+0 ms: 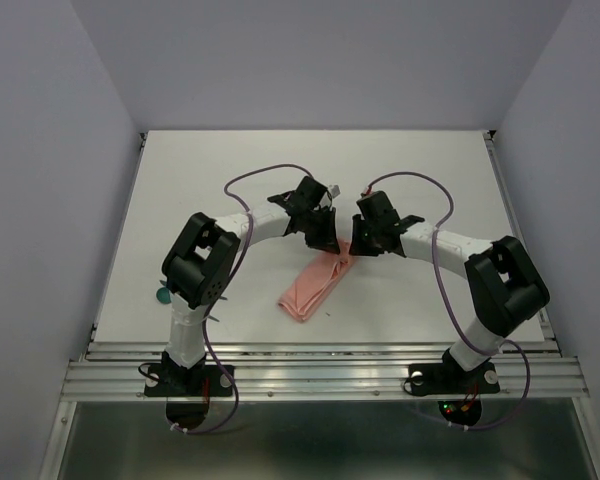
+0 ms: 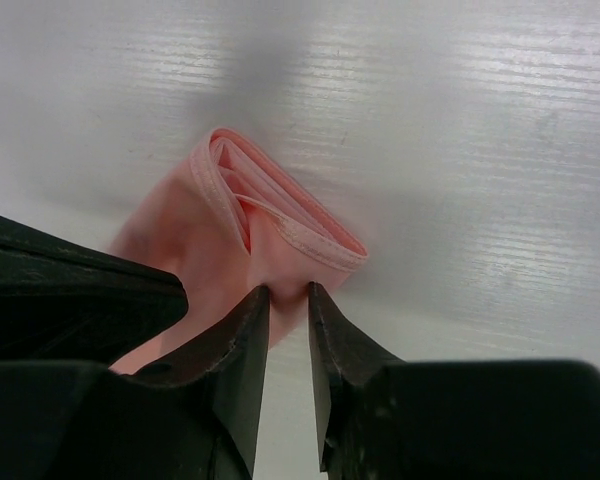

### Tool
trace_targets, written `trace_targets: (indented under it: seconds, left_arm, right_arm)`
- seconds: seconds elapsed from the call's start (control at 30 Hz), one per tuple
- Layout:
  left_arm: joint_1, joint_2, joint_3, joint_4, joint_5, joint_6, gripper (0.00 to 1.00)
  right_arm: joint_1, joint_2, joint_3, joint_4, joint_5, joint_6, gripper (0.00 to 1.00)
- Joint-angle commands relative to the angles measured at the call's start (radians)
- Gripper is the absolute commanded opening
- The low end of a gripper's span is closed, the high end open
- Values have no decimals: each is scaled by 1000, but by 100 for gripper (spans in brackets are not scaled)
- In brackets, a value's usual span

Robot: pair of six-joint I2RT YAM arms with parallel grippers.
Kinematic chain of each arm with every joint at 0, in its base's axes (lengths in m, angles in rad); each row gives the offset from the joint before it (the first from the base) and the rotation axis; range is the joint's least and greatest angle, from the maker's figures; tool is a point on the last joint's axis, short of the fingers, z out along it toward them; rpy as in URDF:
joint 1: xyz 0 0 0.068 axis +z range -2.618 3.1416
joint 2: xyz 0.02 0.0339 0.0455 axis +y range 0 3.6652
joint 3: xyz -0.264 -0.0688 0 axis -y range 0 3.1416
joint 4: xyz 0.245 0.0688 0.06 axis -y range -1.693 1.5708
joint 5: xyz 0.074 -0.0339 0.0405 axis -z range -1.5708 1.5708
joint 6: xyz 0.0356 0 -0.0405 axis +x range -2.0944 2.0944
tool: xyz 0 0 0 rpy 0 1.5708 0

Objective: Fold the napkin into a case and place the utensils inside
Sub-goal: Fold the 2/3-rectangle-folded napkin at the center of the board.

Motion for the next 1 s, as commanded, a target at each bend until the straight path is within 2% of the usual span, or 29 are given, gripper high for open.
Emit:
trace_targets:
  seconds: [0.0, 0.13, 0.3, 0.47, 0.7, 0.97]
  left_arm:
    - [-3, -20, -11, 12, 33, 26, 0]
    - [-3, -18, -28, 16, 37, 27, 0]
    - [-5, -20, -45, 35, 40, 23, 0]
    - [-6, 10, -54, 58, 59, 20, 0]
    - [-6, -9, -71, 84, 63, 9, 0]
    - [-6, 3, -73, 87, 71, 6, 0]
  right_arm:
    - [9, 1, 30, 23, 38, 10, 26]
    - [18, -1, 33, 25, 32, 16, 26]
    - [27, -24, 30, 25, 41, 21, 34]
    - [72, -48, 33, 3, 141, 27, 33]
    - [90, -24, 39, -7, 162, 33, 35]
    - [101, 7, 45, -6, 181, 31, 32]
